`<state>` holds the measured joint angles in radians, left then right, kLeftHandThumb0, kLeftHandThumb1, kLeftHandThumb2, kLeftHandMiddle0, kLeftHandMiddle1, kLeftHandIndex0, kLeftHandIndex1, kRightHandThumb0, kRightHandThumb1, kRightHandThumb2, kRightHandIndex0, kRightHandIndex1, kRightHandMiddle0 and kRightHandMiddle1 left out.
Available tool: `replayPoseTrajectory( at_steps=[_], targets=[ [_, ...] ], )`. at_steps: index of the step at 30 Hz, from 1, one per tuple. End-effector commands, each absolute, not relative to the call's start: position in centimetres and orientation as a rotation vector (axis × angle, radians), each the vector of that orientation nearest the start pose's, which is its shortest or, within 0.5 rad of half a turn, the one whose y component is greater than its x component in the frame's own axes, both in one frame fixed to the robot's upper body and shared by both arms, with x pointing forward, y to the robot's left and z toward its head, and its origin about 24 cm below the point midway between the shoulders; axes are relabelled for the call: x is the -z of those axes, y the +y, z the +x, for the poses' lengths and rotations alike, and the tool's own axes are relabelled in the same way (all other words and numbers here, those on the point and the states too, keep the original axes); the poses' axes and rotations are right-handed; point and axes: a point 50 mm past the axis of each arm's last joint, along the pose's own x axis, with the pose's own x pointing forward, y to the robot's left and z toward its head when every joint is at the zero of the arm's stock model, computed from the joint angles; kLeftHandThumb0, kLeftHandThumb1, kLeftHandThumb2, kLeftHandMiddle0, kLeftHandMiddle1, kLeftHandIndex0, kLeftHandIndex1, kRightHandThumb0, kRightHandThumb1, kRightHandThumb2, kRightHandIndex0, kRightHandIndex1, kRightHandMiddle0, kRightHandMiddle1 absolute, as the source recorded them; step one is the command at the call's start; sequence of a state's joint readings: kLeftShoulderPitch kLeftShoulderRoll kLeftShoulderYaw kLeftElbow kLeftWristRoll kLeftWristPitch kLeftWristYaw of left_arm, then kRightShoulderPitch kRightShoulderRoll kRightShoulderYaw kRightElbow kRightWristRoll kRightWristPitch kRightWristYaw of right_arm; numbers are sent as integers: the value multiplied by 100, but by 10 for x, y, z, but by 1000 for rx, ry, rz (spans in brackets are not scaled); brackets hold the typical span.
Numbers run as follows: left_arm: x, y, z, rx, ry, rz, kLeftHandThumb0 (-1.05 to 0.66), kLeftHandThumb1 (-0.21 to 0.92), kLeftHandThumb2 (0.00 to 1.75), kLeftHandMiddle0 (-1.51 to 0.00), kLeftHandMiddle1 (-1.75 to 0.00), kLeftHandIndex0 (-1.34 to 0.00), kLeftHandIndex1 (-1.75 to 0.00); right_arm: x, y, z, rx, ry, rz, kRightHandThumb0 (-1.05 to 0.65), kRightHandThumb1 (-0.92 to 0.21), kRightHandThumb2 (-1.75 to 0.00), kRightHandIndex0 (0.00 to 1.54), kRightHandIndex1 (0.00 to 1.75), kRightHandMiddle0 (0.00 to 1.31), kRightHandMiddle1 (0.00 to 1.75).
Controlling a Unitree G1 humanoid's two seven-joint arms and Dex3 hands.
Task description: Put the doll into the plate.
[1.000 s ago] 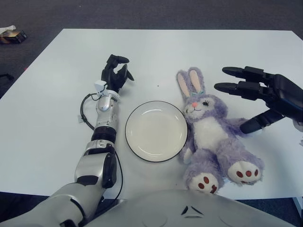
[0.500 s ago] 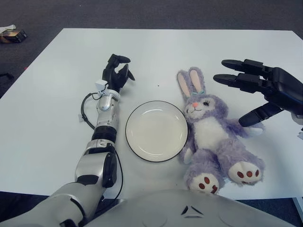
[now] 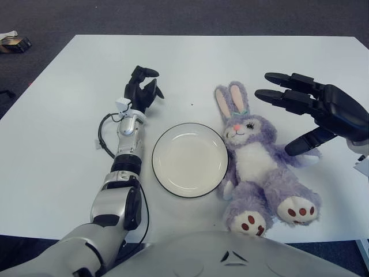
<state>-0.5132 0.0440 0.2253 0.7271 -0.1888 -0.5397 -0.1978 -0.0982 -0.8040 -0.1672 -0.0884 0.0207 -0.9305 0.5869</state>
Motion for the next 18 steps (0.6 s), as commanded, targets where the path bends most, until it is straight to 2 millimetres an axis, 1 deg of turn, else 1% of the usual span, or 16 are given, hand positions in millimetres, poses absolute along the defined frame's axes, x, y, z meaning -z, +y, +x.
replayPoseTrajectory(
  at_steps=[1,12,18],
  targets=[
    [-52,170,325,25,-273,-183,-35,92,32,-95,-175,-42,-152,-194,-222,212,-786,-870,-1121,-52,-92,-41,14,0,19,0],
    [-52,169,325,25,-273,-182,-35,92,32,-95,-175,-41,-153,-193,-226,213,-835,-876,-1144,-54,-92,-42,16,1,15,0],
    [-52,169,325,25,-273,-181,-35,92,32,-94,-175,-41,-153,-193,-228,212,-870,-850,-1155,-57,-92,-44,15,0,15,0]
  ],
)
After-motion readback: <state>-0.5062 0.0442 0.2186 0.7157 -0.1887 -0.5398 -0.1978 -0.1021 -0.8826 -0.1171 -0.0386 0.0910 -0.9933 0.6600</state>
